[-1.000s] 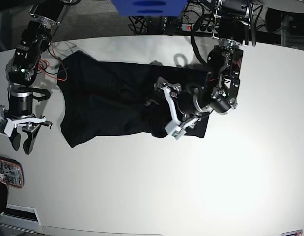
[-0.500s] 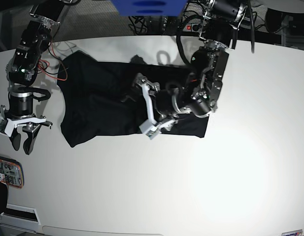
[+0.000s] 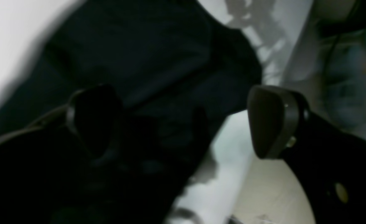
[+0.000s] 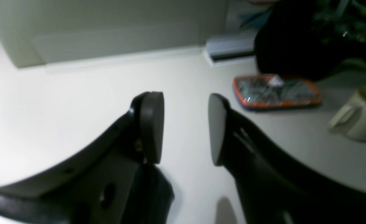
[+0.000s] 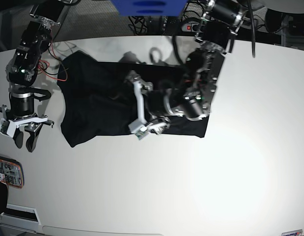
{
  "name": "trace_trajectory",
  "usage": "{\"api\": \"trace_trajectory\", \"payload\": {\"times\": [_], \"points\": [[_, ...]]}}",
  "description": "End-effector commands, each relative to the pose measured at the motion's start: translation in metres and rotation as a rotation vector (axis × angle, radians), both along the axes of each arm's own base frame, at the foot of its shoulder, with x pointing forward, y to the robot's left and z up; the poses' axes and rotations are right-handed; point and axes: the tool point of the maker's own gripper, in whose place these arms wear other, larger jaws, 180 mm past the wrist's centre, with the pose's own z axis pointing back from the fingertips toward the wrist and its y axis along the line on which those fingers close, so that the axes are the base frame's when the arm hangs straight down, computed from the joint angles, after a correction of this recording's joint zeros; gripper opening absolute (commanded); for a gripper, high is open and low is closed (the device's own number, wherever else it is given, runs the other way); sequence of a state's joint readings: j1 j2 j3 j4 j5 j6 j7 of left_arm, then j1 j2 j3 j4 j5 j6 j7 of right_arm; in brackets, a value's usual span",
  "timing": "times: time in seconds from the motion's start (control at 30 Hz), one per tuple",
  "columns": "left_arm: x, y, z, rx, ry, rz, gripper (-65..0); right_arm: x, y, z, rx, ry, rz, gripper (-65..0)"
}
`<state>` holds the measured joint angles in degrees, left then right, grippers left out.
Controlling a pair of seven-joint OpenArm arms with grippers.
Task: Fold the T-shirt properly
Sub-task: 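Fold the strip's end over toward its middle with the left gripper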
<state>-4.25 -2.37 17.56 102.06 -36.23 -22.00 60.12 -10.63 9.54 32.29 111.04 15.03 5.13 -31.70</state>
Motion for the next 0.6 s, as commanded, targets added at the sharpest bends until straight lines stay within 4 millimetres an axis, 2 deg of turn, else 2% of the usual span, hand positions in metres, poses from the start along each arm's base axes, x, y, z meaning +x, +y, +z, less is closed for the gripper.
{"api": "trace_trajectory", "payload": {"times": [0.0,0.13,0.3,0.4,0.47,0.53,0.57], "points": [[0.005,0.001,0.029,-0.039,-0.094,-0.006,0.0,0.003,-0.002,0.012,-0.013,-0.033,0.004,-42.0],[0.005,0.031,0.054,0.049,-0.267,0.002,0.0,0.000,-0.001,-0.002,0.001,0.050,0.007,-42.0],[0.022,0.069,0.049,0.249,-0.389,0.073,0.0,-0.008,-0.002,-0.025,0.013,0.188,0.005,-41.9],[0.030,0.089,0.038,0.363,-0.427,0.119,0.0,-0.001,-0.005,-0.023,0.002,0.235,0.012,-41.9],[0.037,0.101,0.039,0.383,-0.469,0.174,0.0,0.003,-0.009,-0.019,-0.010,0.250,0.014,-41.7],[0.041,0.114,0.041,0.374,-0.507,0.242,0.0,0.000,-0.009,-0.024,-0.036,0.284,0.031,-38.0],[0.041,0.120,0.041,0.361,-0.526,0.273,0.0,-0.001,0.000,-0.030,-0.062,0.315,0.078,-34.9]]}}
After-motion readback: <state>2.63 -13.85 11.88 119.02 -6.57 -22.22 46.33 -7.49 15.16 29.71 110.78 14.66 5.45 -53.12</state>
